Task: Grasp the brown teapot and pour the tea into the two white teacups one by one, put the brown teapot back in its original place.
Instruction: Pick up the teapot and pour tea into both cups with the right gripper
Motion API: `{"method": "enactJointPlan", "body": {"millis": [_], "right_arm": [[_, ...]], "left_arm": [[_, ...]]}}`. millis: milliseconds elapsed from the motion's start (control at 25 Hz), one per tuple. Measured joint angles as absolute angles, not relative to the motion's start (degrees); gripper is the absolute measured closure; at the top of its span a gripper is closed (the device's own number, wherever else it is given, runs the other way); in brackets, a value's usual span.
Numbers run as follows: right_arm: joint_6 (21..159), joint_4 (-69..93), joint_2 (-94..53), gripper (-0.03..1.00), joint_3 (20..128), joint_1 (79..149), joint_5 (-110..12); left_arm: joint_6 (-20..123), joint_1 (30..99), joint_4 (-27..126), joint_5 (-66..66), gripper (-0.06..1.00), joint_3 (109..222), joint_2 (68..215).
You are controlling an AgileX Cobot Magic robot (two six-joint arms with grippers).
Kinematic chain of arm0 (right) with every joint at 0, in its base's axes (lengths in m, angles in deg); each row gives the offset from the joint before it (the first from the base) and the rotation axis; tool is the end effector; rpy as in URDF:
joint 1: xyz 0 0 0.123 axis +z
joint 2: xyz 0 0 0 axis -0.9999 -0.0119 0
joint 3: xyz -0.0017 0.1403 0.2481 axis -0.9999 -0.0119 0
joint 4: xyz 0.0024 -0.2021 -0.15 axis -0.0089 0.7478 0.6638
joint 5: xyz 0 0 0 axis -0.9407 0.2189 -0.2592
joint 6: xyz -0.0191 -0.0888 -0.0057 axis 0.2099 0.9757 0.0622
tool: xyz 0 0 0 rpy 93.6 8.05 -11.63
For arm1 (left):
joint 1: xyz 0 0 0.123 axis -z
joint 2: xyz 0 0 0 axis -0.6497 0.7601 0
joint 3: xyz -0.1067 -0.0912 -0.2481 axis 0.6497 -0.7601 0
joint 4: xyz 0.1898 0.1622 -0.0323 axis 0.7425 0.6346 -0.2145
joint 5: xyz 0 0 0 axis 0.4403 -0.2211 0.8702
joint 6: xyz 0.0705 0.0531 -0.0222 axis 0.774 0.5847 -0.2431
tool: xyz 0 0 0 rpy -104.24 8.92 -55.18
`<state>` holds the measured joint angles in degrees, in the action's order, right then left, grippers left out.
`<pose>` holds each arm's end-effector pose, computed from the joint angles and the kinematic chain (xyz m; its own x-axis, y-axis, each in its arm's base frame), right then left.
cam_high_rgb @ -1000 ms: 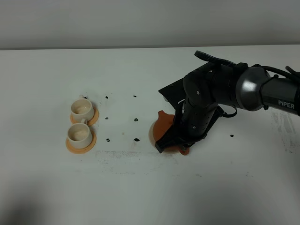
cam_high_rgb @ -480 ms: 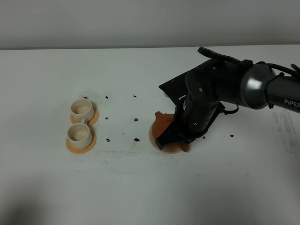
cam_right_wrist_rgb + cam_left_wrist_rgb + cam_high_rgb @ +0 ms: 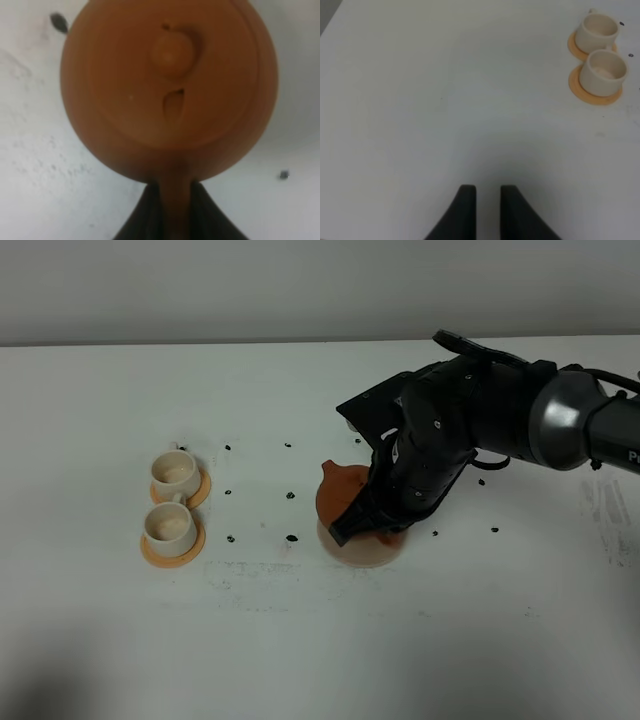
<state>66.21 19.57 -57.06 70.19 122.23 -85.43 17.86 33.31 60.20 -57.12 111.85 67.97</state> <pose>0.3250 0.2113 0.1879 -0.8186 -0.5056 -0.2725 -0.5288 0.8486 0.0141 -0.0006 -0.0040 0.2651 -0.4854 -0.0705 -0.8714 -0.0930 0.9953 -0.0288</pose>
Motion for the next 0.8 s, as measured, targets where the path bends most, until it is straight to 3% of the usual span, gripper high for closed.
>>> {"method": "enactJointPlan", "body": {"millis": [800], "right_arm": [[76.22, 25.47, -54.17, 0.88, 73.45, 133.93, -78.77]], "left_arm": [[17.8, 33.31, 60.2, -57.12, 0.83, 111.85, 67.97]]}}
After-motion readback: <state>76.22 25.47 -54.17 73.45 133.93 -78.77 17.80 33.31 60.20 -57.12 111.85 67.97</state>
